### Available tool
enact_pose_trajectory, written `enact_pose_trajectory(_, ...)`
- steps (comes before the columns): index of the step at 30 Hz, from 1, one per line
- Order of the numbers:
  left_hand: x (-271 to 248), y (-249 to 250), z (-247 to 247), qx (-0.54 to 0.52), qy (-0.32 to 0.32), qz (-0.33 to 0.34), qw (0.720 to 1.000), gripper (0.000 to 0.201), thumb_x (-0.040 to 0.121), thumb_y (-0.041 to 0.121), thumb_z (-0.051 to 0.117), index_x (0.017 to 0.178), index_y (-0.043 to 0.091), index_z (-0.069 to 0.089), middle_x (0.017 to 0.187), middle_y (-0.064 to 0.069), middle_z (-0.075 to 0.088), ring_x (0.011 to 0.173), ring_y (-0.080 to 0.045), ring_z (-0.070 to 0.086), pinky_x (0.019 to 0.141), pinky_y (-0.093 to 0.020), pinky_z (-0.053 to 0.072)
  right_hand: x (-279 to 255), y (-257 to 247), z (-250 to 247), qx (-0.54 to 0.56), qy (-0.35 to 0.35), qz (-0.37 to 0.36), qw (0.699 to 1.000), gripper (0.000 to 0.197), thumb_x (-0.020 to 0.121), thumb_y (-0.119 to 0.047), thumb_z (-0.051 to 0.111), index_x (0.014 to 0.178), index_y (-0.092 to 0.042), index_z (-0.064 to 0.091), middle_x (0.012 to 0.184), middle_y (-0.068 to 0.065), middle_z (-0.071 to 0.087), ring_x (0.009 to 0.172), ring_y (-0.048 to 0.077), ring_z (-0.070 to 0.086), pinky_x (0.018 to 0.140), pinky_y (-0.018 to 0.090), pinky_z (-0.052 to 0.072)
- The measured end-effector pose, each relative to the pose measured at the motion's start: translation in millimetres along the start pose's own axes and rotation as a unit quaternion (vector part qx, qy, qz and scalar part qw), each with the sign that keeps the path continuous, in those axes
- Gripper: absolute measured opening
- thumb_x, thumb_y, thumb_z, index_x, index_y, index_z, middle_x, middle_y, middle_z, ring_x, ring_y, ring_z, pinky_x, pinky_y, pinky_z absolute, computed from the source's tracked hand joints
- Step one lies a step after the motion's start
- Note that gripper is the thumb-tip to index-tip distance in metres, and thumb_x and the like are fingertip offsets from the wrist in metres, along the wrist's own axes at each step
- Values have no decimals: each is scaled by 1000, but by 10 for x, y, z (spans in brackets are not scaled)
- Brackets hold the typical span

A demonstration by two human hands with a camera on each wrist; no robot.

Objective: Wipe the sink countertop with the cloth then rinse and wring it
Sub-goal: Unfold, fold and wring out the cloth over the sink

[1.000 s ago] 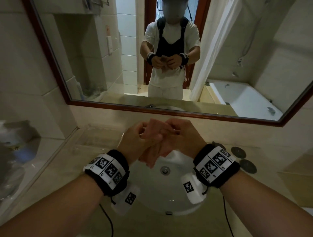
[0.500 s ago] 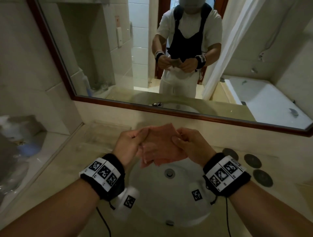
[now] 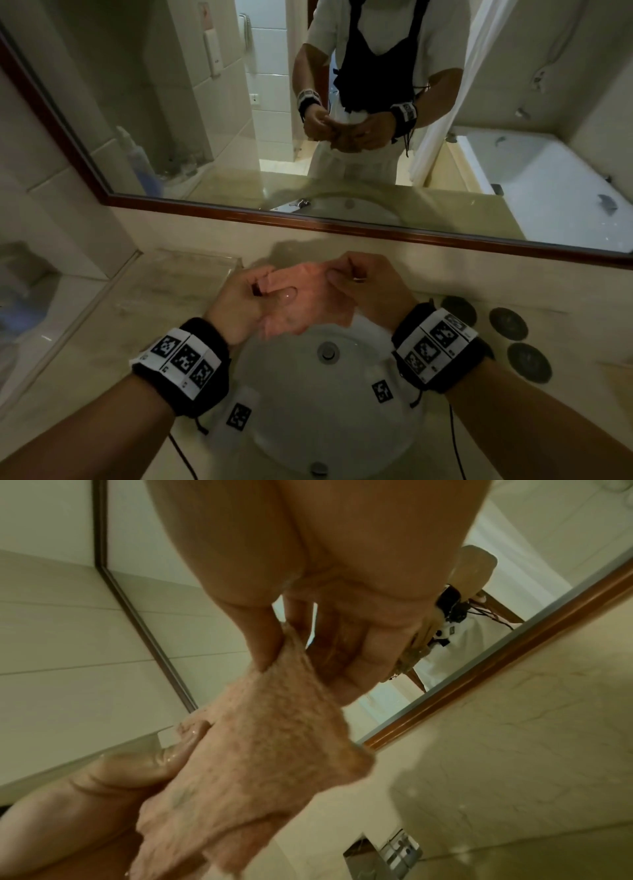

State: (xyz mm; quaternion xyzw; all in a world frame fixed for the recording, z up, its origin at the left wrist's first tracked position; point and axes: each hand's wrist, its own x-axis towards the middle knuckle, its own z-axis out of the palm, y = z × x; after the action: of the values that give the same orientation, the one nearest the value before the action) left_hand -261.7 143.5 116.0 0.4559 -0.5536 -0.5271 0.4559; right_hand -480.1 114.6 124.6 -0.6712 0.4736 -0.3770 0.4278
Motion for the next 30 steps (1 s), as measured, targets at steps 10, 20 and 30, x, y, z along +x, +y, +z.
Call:
enact_pose_trajectory(10,137,-195,-87,-55,50,-113,991,25,96,18,55,104,4,74,83,-12,77,71,-24,70,65,-30,59,37,173,-30,16,-26,36,999,19,88,-11,63,71,-17,60,62,-1,60,59,18,60,56,35,53)
enact_pose_trajectory(20,296,-247,-317,13,11,-86,996,21,94,9,59,89,15,78,83,-9,78,73,-19,73,61,-26,59,131,100,247,-69,-9,62,996,17,89,-28,61,78,-16,65,67,7,64,60,18,61,59,44,54)
enact_pose_trajectory(30,344,-312,-552,-21,-4,-125,992,26,98,25,55,100,7,74,86,-22,75,72,-37,72,63,-42,59,144,37,534,-74,45,65,994,18,88,-29,60,74,-19,53,64,-4,51,58,9,47,60,35,43)
